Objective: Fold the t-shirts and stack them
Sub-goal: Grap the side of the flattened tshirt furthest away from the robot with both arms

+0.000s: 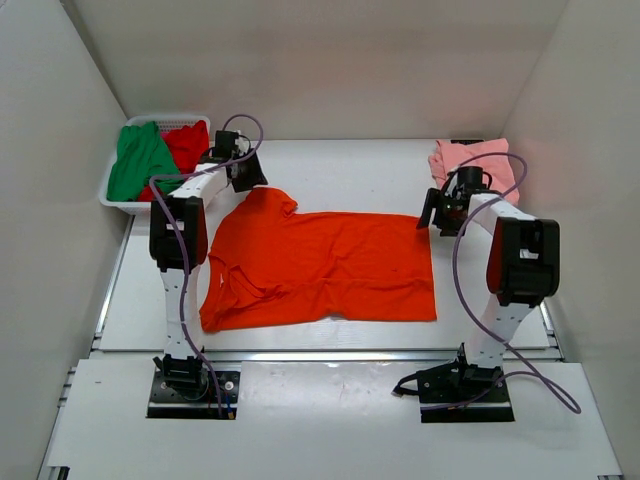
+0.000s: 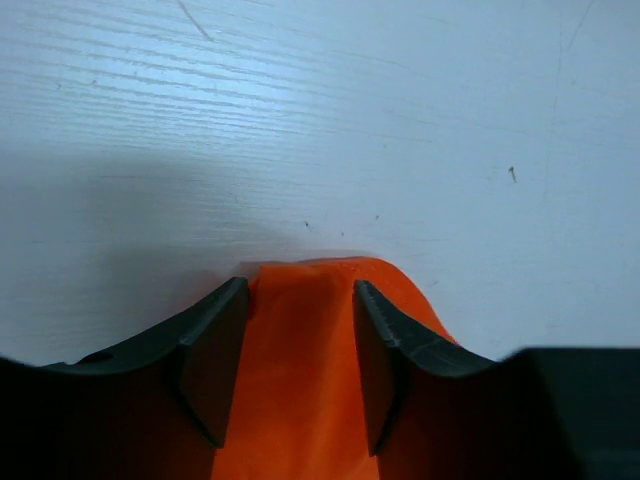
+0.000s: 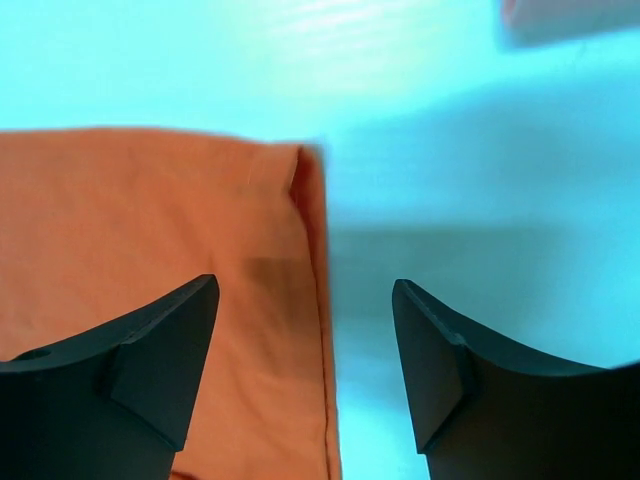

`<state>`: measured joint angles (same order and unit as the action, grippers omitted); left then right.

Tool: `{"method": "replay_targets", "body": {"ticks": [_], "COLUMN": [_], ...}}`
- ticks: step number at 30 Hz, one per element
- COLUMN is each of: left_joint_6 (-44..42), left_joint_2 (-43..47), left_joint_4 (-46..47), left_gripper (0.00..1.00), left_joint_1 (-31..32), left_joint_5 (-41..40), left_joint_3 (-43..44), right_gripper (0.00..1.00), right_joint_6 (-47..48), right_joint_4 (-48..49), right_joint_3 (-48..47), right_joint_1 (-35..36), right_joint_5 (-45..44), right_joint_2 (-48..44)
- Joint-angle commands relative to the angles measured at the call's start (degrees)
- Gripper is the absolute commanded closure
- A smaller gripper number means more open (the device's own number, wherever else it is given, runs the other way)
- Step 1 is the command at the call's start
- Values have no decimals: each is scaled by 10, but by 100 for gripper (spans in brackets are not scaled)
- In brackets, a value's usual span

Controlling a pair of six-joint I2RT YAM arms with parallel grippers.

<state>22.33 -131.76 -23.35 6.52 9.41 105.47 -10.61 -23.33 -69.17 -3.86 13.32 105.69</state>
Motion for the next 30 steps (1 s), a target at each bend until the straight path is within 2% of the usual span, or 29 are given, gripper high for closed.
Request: {"method": "replay_targets", "body": {"ticks": [1,2,3,4,5,6,8,9,10,12,18,26,30], "left_joint_6": [-13,-12,-11,-9,-6,-5,-9,-9,-10,-3,-6,-17,-25], "left_joint_2": [15,16,15,17,20,26,27,27,27,31,81,193,255], "left_joint_4": [6,5,8,9,17,13,18,17,12,17,43,46,45], "left_gripper": [46,59,62,70,98,100,100,100,100,100,100,100,100], "left_joint_1": [2,3,2,1,-3,-3,-5,-5,-7,-10,-22,-23,-29], "left_joint_5": [21,27,31,37,44,45,47,54,54,55,93,107,104], "left_joint_3": [-3,-2,-2,-7,-19,-22,-26,-27,-26,-32,-76,-163,-236], "right_gripper": [31,31,31,31,30,34,47,69,86,100,100,100,100], "right_joint_6": [-14,-17,-18,-20,-23,-21,-24,-21,-19,-12,13,29,31], "right_joint_4": [32,34,31,36,25,20,16,14,13,6,6,8,32], "right_joint_3": [-51,-55,-68,-80,-107,-119,-137,-149,-161,-177,-204,-167,-131], "right_joint_1": [2,4,7,8,18,19,20,22,21,25,26,13,7], "right_joint_5": [-8,-8,-8,-14,-3,-3,-3,2,2,-3,-10,14,27], "right_joint_2": [35,46,54,69,98,101,119,129,133,142,131,77,44]}}
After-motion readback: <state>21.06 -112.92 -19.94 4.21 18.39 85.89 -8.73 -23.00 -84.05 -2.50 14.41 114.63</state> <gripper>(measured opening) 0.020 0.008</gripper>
